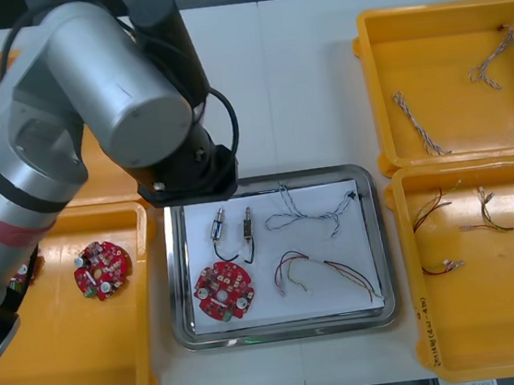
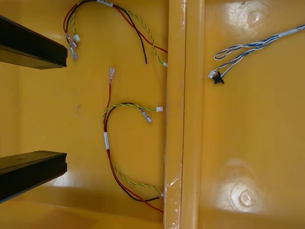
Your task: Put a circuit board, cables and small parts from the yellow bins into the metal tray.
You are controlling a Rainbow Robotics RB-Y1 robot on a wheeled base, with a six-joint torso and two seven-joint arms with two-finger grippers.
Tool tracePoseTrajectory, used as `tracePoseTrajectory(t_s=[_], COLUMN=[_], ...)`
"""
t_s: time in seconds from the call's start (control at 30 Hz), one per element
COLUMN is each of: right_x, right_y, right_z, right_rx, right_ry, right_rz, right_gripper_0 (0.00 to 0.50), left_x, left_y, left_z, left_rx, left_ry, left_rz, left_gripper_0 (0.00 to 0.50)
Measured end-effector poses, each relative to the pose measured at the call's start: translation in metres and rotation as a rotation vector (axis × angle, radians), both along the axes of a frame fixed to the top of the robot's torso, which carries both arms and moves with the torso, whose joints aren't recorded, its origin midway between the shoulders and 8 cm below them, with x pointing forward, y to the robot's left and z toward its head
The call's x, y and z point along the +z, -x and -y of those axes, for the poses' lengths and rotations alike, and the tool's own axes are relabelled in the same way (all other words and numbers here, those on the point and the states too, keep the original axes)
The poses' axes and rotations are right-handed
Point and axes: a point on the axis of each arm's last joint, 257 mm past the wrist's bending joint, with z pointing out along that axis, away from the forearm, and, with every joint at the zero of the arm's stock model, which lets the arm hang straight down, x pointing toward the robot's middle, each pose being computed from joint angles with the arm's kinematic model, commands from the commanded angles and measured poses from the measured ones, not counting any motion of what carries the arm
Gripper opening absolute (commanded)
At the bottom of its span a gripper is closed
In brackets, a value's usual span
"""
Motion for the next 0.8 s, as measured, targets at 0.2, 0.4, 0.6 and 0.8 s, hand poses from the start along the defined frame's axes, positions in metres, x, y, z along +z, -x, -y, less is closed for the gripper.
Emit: tracePoseTrajectory(t_s=[0.2, 0.4, 0.6, 0.8], right_x=[0.0, 0.002, 0.009, 0.015], right_y=[0.0, 0.0, 0.0, 0.001], right_z=[-0.001, -0.002, -0.008, -0.02], right_rx=[0.001, 0.006, 0.026, 0.065], right_ry=[0.001, 0.003, 0.01, 0.013], right_rz=[0.002, 0.008, 0.029, 0.049], right_gripper_0=[0.5, 0.5, 0.5, 0.5], left_x=[0.04, 0.068, 0.087, 0.089], left_y=[-0.015, -0.027, -0.035, -0.034], left_z=[-0.023, -0.062, -0.111, -0.17], left_rx=[0.055, 0.095, -0.017, -0.033], left_ry=[0.087, 0.104, 0.015, -0.044], left_rz=[0.023, 0.06, 0.12, 0.144], left_gripper_0=[0.5, 0.5, 0.5, 0.5])
